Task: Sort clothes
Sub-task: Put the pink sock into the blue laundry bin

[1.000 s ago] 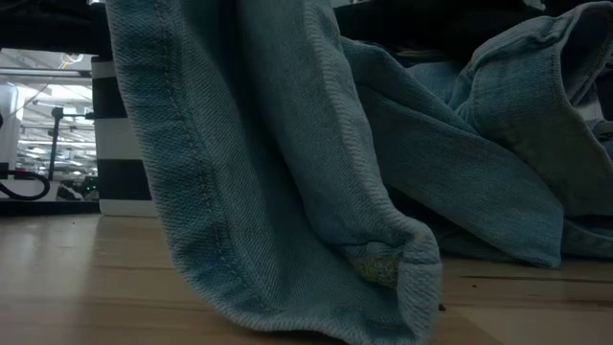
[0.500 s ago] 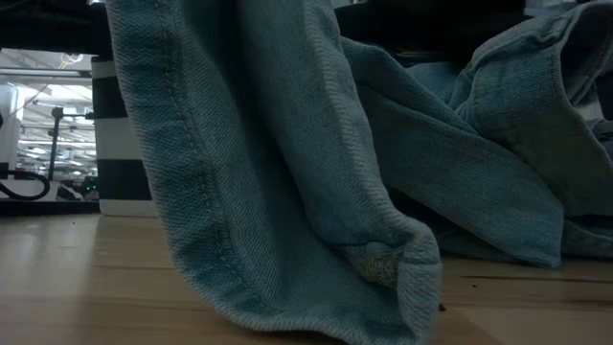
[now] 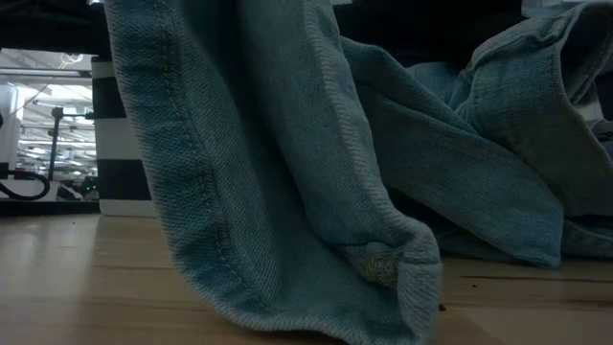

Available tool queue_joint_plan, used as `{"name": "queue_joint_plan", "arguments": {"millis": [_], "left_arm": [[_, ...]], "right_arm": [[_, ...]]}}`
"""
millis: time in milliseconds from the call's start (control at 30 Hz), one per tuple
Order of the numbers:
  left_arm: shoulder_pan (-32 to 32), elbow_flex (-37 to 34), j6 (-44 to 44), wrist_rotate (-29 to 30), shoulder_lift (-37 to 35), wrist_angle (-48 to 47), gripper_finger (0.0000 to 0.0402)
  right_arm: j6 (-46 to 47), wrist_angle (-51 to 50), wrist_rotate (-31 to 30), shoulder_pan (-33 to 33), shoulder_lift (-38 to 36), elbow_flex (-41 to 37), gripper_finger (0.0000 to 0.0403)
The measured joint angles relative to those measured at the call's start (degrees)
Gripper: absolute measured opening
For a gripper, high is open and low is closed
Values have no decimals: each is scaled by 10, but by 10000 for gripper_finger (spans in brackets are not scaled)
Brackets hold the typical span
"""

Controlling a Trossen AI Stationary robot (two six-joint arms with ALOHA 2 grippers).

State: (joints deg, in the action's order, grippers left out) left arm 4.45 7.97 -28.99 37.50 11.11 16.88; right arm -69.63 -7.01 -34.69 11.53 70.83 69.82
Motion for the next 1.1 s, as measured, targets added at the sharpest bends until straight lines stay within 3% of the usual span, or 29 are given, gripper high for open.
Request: {"name": "queue_joint_plan", "arguments": {"millis": [333,700,867,1100], "left_arm": [[0,0,0,0,0,0,1],[0,0,0,0,0,0,1],[0,0,0,0,0,0,1],[0,0,0,0,0,0,1]], "right_arm": [[-29,235,203,-184,29,0,28],[-10,545,305,-299,145,19,28],[79,524,357,-311,211,109,28],[90,305,364,-311,285,226,28]]}}
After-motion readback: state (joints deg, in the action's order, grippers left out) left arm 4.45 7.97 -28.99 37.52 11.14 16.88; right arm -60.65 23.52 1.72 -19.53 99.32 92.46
